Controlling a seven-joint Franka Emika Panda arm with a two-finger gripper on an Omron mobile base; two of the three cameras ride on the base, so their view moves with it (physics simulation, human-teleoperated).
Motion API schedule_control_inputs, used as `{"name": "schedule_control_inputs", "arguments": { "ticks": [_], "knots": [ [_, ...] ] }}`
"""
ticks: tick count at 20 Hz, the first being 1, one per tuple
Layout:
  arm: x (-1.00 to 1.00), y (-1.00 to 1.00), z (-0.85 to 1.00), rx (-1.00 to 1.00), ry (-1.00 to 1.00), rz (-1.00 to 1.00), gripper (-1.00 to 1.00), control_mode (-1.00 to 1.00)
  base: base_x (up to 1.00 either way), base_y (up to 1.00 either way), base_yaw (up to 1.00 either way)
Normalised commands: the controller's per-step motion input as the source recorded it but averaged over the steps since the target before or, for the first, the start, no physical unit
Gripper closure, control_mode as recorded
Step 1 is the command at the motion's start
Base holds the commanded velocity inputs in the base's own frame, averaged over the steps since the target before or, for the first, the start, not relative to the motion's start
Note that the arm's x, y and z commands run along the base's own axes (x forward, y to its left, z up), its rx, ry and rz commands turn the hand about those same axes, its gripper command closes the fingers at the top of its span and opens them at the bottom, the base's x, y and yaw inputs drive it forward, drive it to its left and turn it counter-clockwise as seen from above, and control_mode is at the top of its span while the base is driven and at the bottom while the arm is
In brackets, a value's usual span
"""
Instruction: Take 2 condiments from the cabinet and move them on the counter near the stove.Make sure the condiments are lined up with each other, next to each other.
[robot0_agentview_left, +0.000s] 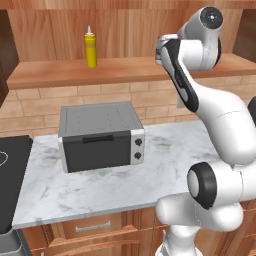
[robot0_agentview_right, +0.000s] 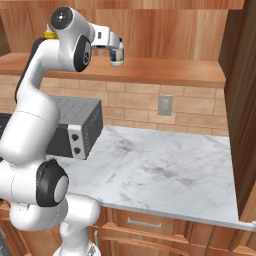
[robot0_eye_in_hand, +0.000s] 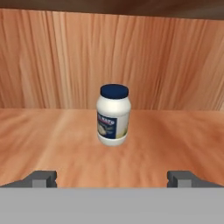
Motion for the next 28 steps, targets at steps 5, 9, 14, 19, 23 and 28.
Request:
{"name": "schedule_control_inputs", "arguments": {
  "ticks": [5, 9, 14, 19, 23, 28],
  "knots": [
    [0.27, 0.00, 0.00, 0.00, 0.00, -0.02, -1.00, -1.00, 0.00, 0.00, 0.00],
    [0.29, 0.00, 0.00, 0.00, 0.00, -0.01, -1.00, -1.00, 0.00, 0.00, 0.00],
    [0.27, 0.00, 0.00, 0.00, -0.01, -0.01, -1.00, -1.00, 0.00, 0.00, 0.00],
    [0.35, 0.00, 0.00, 0.00, -0.01, 0.00, -1.00, -1.00, 0.00, 0.00, 0.00],
    [0.39, 0.00, 0.00, 0.00, 0.00, 0.00, -1.00, -1.00, 0.00, 0.00, 0.00],
    [0.40, 0.00, 0.00, 0.00, 0.00, 0.00, -1.00, -1.00, 0.00, 0.00, 0.00]
  ]
}}
